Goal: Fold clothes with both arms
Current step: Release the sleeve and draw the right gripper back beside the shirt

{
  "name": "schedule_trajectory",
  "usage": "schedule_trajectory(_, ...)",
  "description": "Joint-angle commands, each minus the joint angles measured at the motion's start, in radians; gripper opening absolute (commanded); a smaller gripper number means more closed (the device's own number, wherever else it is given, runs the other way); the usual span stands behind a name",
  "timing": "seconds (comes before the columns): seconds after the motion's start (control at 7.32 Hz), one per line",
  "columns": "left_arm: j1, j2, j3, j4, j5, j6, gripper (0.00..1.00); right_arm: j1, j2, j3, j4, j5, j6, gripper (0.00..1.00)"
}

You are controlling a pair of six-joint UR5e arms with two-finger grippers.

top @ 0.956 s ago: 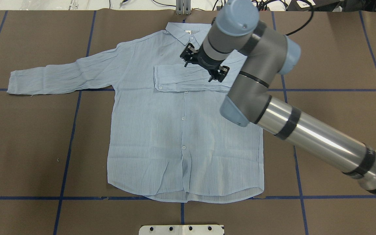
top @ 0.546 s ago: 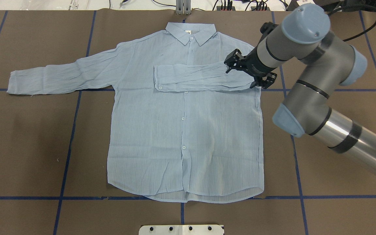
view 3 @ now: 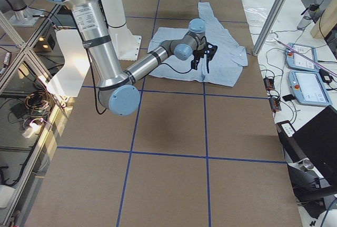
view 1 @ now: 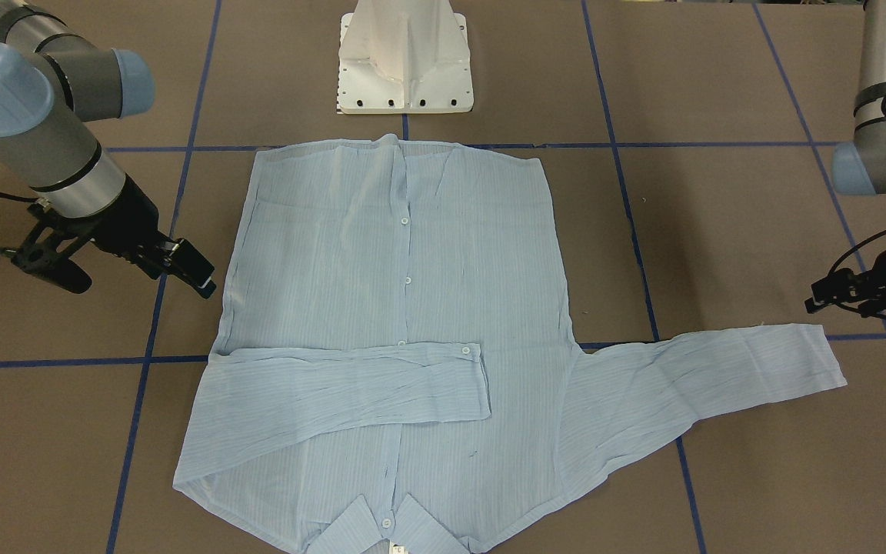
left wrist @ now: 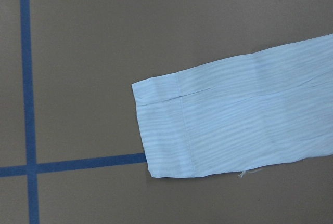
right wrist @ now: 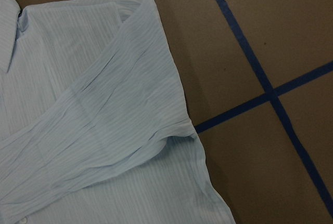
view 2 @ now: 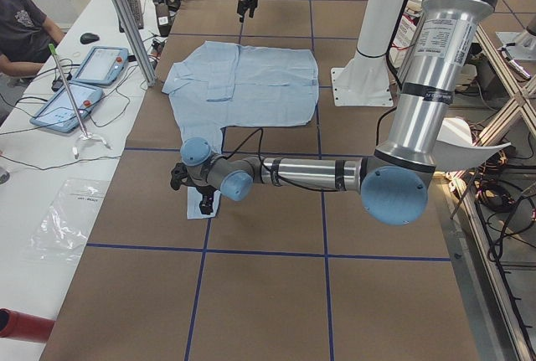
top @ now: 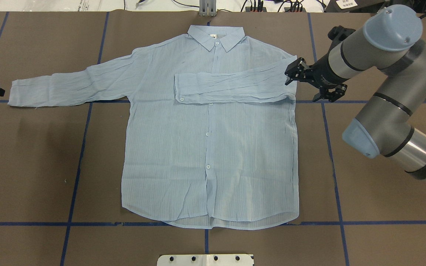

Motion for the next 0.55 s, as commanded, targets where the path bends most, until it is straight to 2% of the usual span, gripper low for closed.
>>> schedule_trajectory(0.0, 0.027, -0.027, 0.077, -0.019, 0.002, -0.002, 0.87, 0.002, -0.011, 0.001, 0.004, -0.001, -0.006, 0.99)
schedule_trajectory(0.27, 0.058, -0.026, 0.106, -0.034, 0.003, 0.000, 0.82, 0.000, -0.009, -0.002, 0.004, -0.012, -0.014, 0.99)
schedule_trajectory(0.41, 0.058, -0.023, 0.109, -0.033, 0.003, 0.000, 0.73, 0.000, -0.009, 0.000, 0.004, -0.013, -0.014, 0.99)
